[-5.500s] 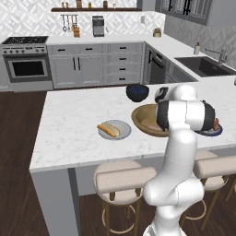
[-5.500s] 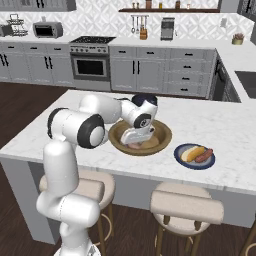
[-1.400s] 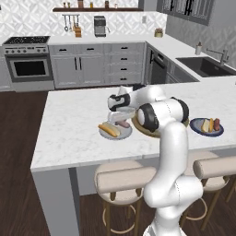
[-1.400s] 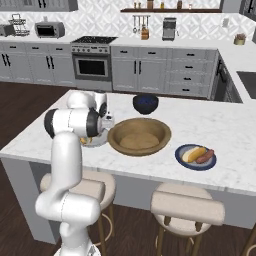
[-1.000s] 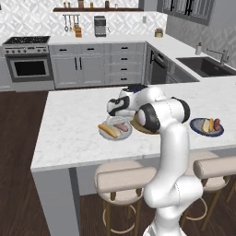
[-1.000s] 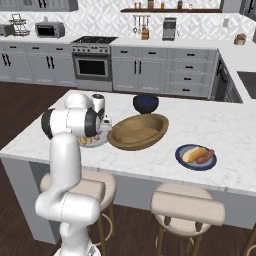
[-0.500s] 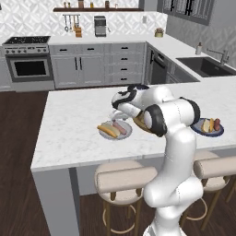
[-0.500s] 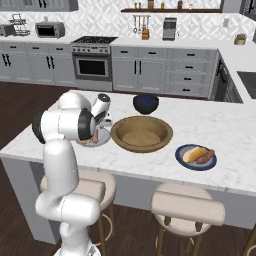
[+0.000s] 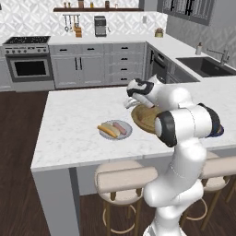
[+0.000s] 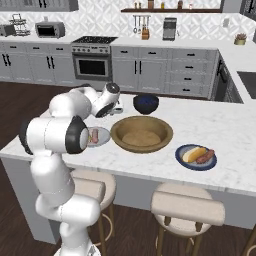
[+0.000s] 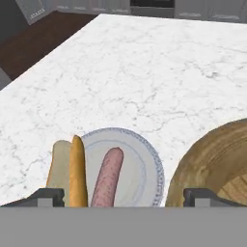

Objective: Place one bun and one sausage from the bowl on each plate.

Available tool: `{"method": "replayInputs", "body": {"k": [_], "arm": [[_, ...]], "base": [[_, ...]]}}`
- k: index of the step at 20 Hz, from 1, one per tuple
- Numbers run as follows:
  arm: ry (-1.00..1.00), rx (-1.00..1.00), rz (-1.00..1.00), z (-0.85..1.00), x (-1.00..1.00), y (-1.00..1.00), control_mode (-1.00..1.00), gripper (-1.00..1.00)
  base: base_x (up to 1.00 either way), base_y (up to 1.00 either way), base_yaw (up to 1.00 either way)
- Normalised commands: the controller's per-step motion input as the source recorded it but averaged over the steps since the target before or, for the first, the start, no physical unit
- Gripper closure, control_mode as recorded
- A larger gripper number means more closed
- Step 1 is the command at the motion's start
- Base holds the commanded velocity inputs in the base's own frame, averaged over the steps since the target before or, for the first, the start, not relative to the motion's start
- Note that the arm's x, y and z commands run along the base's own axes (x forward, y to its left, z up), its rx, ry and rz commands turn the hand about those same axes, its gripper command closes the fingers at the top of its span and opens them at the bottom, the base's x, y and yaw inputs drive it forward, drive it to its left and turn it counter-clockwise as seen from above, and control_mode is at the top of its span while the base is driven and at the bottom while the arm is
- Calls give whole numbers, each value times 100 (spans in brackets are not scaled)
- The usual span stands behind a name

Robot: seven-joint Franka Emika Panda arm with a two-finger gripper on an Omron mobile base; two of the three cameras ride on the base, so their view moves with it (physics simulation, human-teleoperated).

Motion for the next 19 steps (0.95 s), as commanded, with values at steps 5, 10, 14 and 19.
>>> {"method": "replayInputs", "body": {"k": [5, 10, 14, 19], "arm": [[-19, -21, 0, 100, -89, -100, -100, -100], [0, -32, -4, 59, -100, -80, -100, -100], [8, -42, 1, 2, -100, -34, -100, -100], [2, -50, 7, -17, -100, -3, -100, -100]], "base": [[0, 0, 0], [0, 0, 0], [0, 0, 0], [0, 0, 0]]}}
